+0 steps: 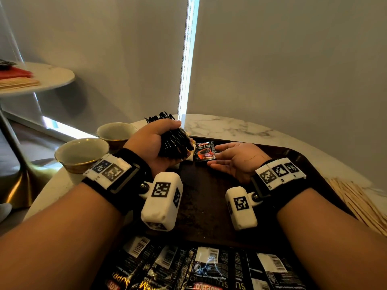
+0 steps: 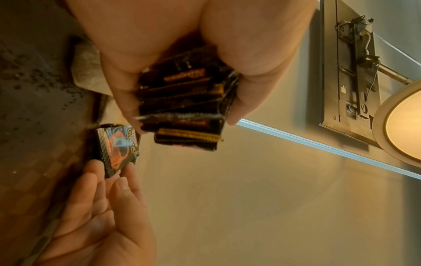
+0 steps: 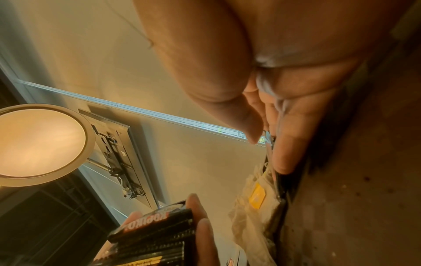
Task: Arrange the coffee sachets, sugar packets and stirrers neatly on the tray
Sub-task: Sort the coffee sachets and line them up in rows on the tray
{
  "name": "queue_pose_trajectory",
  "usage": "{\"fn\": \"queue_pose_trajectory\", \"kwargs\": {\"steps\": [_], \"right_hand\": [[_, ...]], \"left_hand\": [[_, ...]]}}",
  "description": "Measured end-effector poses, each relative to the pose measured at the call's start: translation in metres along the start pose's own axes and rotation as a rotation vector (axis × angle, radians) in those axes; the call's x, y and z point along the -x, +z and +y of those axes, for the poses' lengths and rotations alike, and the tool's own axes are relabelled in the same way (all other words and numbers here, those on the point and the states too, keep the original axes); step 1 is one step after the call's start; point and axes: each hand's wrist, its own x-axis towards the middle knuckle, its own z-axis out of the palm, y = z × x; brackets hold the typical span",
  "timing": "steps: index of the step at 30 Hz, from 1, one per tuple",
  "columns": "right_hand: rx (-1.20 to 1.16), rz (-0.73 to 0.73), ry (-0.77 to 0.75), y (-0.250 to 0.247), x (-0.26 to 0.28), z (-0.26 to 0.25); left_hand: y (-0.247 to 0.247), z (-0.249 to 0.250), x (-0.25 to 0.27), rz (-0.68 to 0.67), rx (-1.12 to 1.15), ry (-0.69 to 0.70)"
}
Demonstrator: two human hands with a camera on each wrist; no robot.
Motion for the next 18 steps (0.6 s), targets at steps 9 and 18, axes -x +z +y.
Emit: {"fn": "queue_pose_trajectory", "kwargs": {"steps": [9, 18], "right_hand": [[0.037, -0.018, -0.019, 0.0032, 0.0027, -0.0008], [0.090, -0.024, 0.026, 0.0041, 0.0042, -0.0018]], "left_hand": [[0.0007, 0.0006, 0.0012, -0.012, 0.014, 0.013], [-0.0015, -0.0002, -0.0001, -0.016, 0.029, -0.001]]}}
